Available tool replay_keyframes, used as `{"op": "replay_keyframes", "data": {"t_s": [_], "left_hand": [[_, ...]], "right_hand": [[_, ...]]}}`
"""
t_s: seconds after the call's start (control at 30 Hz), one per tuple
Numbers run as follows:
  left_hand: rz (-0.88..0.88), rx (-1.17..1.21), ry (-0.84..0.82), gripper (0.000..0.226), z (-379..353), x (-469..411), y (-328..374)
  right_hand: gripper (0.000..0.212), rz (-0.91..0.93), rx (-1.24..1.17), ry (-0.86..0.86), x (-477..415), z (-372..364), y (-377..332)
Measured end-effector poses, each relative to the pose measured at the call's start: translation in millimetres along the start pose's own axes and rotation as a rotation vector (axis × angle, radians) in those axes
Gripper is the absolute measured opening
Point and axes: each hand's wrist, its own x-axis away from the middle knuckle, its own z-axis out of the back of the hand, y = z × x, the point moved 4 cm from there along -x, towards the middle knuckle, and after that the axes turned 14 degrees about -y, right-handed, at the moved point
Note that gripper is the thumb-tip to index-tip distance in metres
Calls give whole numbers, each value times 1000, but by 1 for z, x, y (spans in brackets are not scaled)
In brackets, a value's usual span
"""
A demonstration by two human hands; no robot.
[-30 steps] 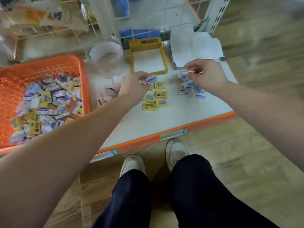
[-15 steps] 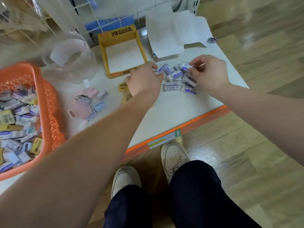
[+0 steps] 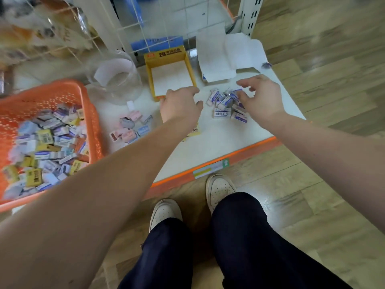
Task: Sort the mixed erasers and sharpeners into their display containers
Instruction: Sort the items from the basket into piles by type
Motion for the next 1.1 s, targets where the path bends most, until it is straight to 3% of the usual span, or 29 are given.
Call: {"op": "replay_keyframes", "data": {"t_s": [0.23,0.6,1.1], "left_hand": [[-58,-74,-124,50,63,71,-25],[153,-231,-219,65,150,166,-130],[306,61,-133,42,121,192,-277]], "right_hand": [[29,129,72,-161,38,13,-78],[40,422,285,-509,76,-6,-237],[29,515,206,-551,75,-184,-291]]}}
